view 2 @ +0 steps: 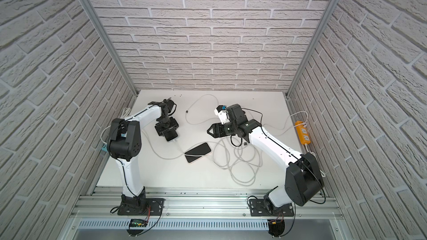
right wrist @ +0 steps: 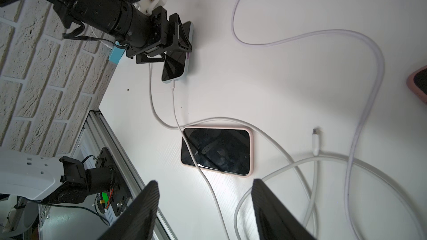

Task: Plug the charging cable into the phone
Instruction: Place the phone at the center of the board, then pick up the phone at the center of the board.

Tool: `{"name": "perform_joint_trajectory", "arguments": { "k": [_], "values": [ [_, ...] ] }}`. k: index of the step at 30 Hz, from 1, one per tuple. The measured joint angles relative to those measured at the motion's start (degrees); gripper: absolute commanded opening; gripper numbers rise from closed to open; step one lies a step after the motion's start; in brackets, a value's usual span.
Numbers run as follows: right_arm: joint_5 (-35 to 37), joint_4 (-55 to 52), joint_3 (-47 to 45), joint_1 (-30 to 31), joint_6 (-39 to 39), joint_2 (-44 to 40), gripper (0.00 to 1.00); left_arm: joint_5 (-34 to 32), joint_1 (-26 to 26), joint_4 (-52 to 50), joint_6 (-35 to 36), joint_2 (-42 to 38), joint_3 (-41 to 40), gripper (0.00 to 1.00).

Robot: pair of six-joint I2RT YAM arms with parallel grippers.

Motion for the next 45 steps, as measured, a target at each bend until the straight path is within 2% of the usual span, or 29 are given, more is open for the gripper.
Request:
{"name": "perform_joint_trajectory", "arguments": {
  "k": [2, 4, 5, 6, 12, 16, 21, 24, 27, 32, 36, 41, 45],
  "values": [
    [0.2, -0.2, 0.0, 0.0, 0.0, 0.0, 0.68, -0.4, 0.0, -0.5, 0.2, 0.3, 1.4, 0.71],
    [0.2, -0.3, 0.0, 0.0, -0.1, 0.1, 0.69, -0.6, 0.0, -0.7, 0.3, 0.3, 1.9, 0.91],
    [0.2, -0.4, 0.0, 0.0, -0.3, 0.3, 0.69, -0.8, 0.0, -1.0, 0.5, 0.3, 2.0, 0.97],
    [0.3, -0.5, 0.0, 0.0, -0.6, 0.5, 0.69, -1.0, 0.0, -1.3, 0.9, 0.3, 2.0, 0.98],
    [0.3, -1.6, 2.5, 0.0, -3.8, 4.5, 0.69, -1.3, 0.0, -3.1, 1.3, -2.2, 2.1, 0.98],
    [-0.4, -2.8, 6.5, 0.7, -10.2, 8.7, 0.69, 0.3, -0.2, -0.6, 1.3, -12.3, -4.9, 0.98],
    [-0.8, -4.3, 9.9, 4.2, -26.2, 12.2, 0.71, 4.5, -1.9, 2.4, -0.3, -31.7, -20.5, 0.98],
    [-0.3, -6.7, 10.7, 7.3, -38.3, 13.8, 0.71, 7.1, -3.8, 3.1, -1.6, -39.5, -27.6, 0.98],
    [1.7, -7.9, 11.3, 9.5, -46.9, 16.4, 0.71, 8.8, -5.1, 3.1, -3.1, -44.1, -32.9, 0.98],
    [5.9, -9.5, 13.4, 9.8, -55.9, 22.7, 0.70, 10.0, -5.2, 3.1, -5.3, -49.7, -37.2, 0.98],
    [5.3, -11.1, 13.9, 9.4, -63.5, 25.3, 0.71, 10.4, -5.2, 3.6, -6.1, -51.5, -38.5, 0.98],
    [4.0, -12.8, 14.0, 9.4, -70.6, 25.9, 0.80, 10.8, -5.2, 3.9, -6.7, -51.6, -40.6, 0.98],
    [3.5, -12.8, 14.0, 9.4, -74.8, 27.1, 0.84, 11.0, -5.2, 3.9, -6.9, -51.8, -40.9, 0.98]
  ]
}}
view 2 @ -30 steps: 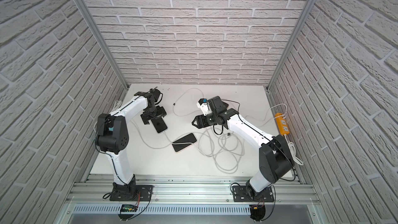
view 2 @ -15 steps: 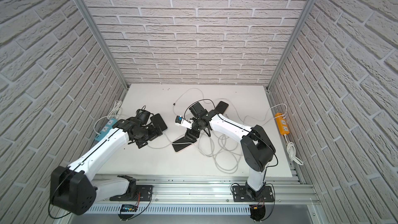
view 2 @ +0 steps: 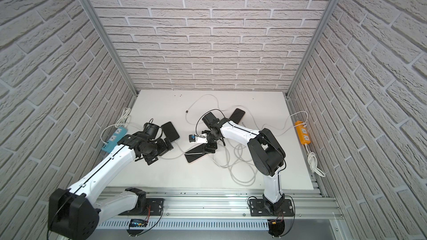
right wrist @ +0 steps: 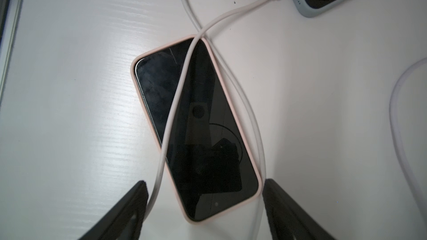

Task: Plug the charging cable into the phone
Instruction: Pick up the phone at the center of the board.

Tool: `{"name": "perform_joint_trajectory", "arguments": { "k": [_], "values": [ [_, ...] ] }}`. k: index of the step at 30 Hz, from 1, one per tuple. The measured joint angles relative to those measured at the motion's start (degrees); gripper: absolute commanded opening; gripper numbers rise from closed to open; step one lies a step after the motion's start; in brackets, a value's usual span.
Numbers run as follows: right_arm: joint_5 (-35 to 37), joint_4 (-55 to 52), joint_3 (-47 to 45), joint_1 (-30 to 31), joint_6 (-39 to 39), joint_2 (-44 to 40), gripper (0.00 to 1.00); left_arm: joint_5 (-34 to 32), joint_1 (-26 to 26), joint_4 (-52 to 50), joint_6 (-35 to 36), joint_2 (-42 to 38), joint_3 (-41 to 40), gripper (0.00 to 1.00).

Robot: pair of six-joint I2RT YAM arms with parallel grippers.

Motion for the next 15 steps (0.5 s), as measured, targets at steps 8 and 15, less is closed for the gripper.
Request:
{"name": "perform_joint_trajectory", "arguments": {
  "k": [8, 15],
  "values": [
    [-1.6, -0.4, 3.8, 1.1, -5.3, 7.1, 0.87, 0.1, 0.0, 0.0, 0.0, -0.3, 0.0, 0.98],
    [-1.9, -0.7, 5.4, 3.3, -7.5, 8.5, 0.88, 0.1, 0.0, -0.1, 0.0, -1.2, 0.0, 0.98]
  ]
}}
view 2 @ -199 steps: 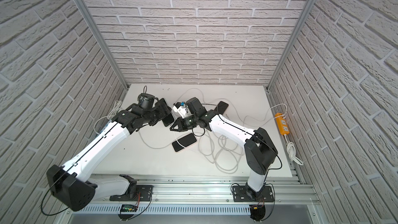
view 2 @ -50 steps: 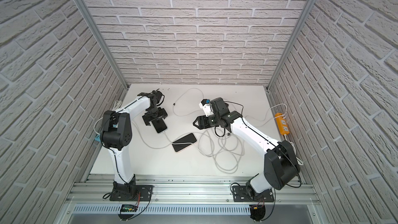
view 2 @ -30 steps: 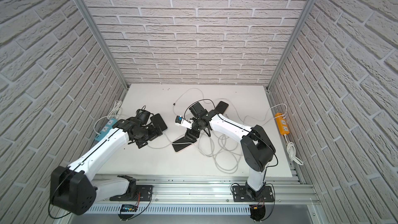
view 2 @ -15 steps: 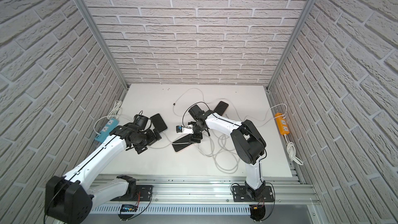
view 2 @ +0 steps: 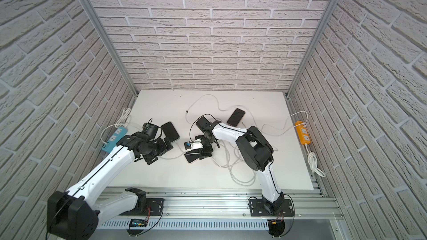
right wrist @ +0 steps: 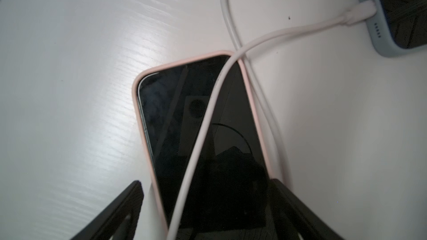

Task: Plug the charging cable into the phone
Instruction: Pick up the phone at the center of the board.

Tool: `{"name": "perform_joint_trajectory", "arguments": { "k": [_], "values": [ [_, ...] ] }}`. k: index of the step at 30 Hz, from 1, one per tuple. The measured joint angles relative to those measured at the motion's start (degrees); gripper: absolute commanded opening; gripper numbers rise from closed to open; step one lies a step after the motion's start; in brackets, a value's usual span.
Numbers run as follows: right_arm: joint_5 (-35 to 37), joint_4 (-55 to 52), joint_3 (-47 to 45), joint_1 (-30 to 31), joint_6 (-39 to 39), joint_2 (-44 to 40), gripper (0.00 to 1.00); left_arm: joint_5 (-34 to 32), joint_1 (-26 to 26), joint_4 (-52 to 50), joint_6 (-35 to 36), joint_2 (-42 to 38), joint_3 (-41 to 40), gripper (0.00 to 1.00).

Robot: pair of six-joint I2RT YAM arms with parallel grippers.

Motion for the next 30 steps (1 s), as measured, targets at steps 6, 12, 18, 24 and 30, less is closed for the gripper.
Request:
{"name": "perform_joint_trajectory", "arguments": {
  "k": [6, 12, 18, 24, 30],
  "values": [
    [-0.6, -0.6, 1.2, 0.4, -2.1, 1.1, 1.00, 0.0, 0.0, 0.0, 0.0, -0.1, 0.0, 0.98],
    [-0.5, -1.2, 2.3, 0.5, -2.5, 1.6, 1.00, 0.0, 0.0, -0.2, 0.2, -0.1, 0.0, 0.98],
    [-0.5, 0.3, 2.2, 0.5, -3.6, 1.5, 0.98, 0.0, 0.0, -0.3, 0.5, -0.1, 0.0, 0.98],
    [-0.4, 1.8, 2.2, 0.5, -4.6, 1.5, 0.95, 0.0, 0.0, -0.3, 0.6, -0.1, 0.0, 0.98],
    [-0.1, 0.3, 3.8, 0.5, -5.8, 2.3, 0.96, 0.0, 0.0, -0.2, 0.6, -0.1, -0.5, 0.98]
  ]
}}
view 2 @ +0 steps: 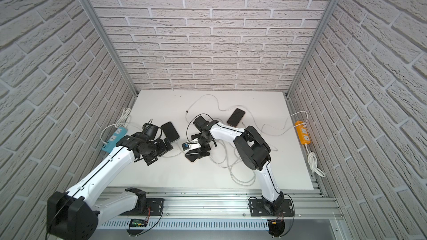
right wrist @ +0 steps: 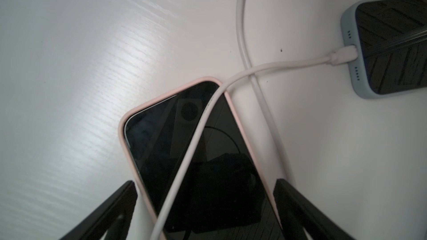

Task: Plug the charging cable into the phone
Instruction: Pick up the phone at the center of the board.

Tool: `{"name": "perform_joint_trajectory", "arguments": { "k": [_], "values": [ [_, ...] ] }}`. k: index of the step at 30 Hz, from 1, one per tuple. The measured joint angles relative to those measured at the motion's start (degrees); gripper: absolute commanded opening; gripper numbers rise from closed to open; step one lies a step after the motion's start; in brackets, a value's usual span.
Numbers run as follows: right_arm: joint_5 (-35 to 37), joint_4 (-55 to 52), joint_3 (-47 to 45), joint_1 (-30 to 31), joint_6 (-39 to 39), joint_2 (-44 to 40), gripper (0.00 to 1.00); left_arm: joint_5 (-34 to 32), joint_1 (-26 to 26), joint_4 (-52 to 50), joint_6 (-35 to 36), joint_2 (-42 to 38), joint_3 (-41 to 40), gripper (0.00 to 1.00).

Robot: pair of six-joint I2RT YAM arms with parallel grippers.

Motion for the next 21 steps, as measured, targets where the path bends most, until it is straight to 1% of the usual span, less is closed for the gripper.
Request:
{"name": "perform_joint_trajectory", "arguments": {
  "k": [8, 12, 17, 19, 21],
  "values": [
    [-0.7, -3.1, 5.4, 0.0, -0.5, 4.5, 0.95, 0.0, 0.0, 0.0, 0.0, 0.0, -0.1, 0.99],
    [-0.9, -4.3, 6.0, 0.0, -0.5, 4.9, 0.94, 0.0, 0.0, 0.0, 0.0, 0.0, -0.2, 0.98],
    [-0.8, -5.0, 6.1, 0.0, -0.1, 5.0, 0.85, 0.0, 0.0, 0.0, 0.1, 0.0, -0.2, 0.98],
    [-0.5, -5.4, 6.4, 0.0, 0.8, 5.0, 0.77, 0.0, 0.0, 0.1, 0.2, 0.0, -0.2, 0.98],
    [0.5, -6.4, 7.2, -0.1, 2.3, 5.0, 0.71, 0.0, 0.0, 0.2, 0.4, 0.0, -0.4, 0.98]
  ]
}}
